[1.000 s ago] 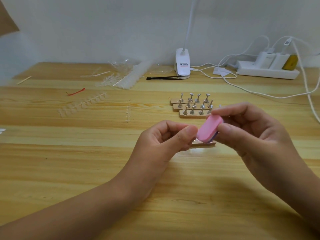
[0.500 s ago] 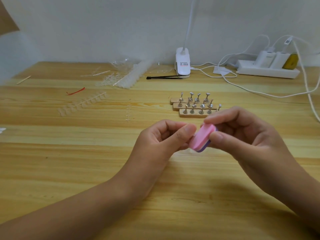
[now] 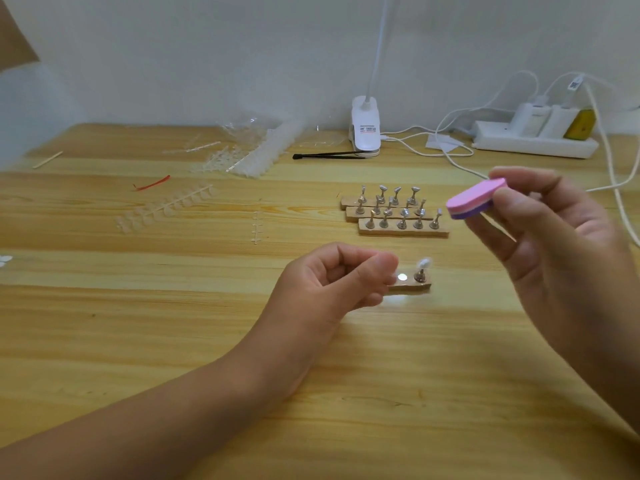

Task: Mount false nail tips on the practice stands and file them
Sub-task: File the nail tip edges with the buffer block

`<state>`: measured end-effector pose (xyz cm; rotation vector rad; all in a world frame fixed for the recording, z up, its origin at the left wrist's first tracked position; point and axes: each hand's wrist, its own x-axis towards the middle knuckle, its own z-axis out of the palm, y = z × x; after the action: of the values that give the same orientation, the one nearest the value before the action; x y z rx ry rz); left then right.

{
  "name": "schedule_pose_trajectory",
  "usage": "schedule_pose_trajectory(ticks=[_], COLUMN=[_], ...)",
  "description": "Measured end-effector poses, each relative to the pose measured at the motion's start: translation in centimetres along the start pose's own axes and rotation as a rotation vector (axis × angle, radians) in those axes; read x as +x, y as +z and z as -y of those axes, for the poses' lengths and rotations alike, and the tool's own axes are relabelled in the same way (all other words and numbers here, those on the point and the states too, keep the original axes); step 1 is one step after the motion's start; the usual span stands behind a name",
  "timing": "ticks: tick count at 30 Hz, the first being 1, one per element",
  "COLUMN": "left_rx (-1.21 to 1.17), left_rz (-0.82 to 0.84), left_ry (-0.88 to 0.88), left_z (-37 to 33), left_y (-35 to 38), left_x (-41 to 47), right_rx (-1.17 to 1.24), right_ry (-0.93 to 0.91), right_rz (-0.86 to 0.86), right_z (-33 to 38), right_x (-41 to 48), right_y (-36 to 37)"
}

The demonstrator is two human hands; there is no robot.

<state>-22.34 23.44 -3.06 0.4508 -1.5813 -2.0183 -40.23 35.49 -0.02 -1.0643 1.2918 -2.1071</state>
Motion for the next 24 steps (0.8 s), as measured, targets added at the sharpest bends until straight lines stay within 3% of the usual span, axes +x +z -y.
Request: schedule_pose_trajectory(ticks=[3,11,18,21,24], left_rx=[0.013,0.325,0.594,0.655,0.775], left_rz=[0.028,-0.042,0.108,0.1,0.042], left_ry=[0.027,0.252,0.081,0.11,0.253], left_z=[-0.3,-2.3,-3.4,-4.1,-5.0], left_y=[-0.2,-1.7,-1.2,-0.5,-0.1], left_x=[0.0,1.1,2.4,3.0,3.7], right_rx=[-0.041,-0.064,-0.035,-0.031,-0.048], right_ry=[0.038,0.148,0.2,0.235,0.247], right_rz=[-0.041,-0.073,-0.1,-0.089,-0.068], right_z=[-0.4,-1.0,-0.9,-1.0,-0.9], right_x=[0.7,1.4,1.4,1.4,1.3], right_y=[-1.2,-1.7,-1.6,-1.4,-1.4])
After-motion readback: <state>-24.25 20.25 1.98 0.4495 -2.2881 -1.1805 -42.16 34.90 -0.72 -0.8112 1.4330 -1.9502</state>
